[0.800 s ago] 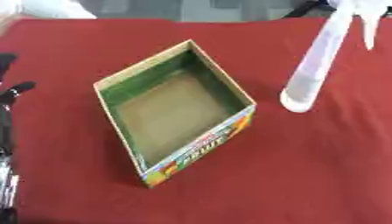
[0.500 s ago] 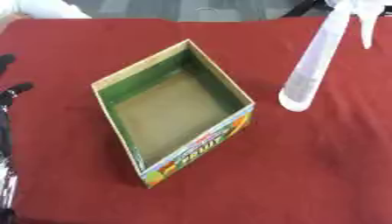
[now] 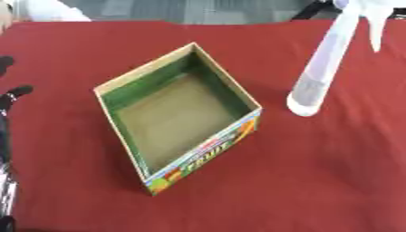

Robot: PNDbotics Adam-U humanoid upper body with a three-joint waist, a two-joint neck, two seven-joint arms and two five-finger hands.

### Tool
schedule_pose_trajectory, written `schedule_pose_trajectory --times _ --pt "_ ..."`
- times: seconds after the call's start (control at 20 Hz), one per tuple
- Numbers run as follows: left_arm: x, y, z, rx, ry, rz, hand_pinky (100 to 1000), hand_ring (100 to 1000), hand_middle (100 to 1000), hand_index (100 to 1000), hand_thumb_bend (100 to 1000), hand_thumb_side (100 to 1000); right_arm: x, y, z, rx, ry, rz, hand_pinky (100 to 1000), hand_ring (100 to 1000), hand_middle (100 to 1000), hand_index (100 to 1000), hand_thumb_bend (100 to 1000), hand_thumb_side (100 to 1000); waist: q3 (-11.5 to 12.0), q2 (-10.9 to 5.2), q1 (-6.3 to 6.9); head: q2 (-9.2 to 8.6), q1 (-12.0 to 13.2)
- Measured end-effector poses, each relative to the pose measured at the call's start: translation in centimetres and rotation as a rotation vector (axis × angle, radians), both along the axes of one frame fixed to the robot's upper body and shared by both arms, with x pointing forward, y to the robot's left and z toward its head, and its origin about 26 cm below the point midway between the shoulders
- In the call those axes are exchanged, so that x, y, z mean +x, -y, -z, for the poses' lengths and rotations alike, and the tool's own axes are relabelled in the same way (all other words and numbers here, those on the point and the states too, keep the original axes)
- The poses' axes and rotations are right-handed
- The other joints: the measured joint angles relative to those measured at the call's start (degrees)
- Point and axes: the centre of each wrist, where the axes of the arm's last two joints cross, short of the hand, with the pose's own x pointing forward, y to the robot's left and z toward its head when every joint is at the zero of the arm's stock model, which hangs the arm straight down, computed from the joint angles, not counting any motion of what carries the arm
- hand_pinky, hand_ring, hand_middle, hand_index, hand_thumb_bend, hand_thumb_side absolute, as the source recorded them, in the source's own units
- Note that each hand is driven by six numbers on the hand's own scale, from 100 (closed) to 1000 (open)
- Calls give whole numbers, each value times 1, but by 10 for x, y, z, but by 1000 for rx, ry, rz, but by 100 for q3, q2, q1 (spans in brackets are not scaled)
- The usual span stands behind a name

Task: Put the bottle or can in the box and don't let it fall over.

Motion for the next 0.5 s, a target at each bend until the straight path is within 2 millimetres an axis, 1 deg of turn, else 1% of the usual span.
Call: schedule_pose_trajectory --times 0.35,0.5 --pt "0 0 0 0 0 10 732 1000 970 750 205 860 9 -10 -12 -5 -1 -84 1000 927 845 955 100 690 11 -39 -2 0 -52" --pt "0 0 0 0 -1 14 732 1000 970 749 205 861 15 -14 -15 -1 -10 -118 1000 932 854 956 100 696 22 -40 -3 -1 -80"
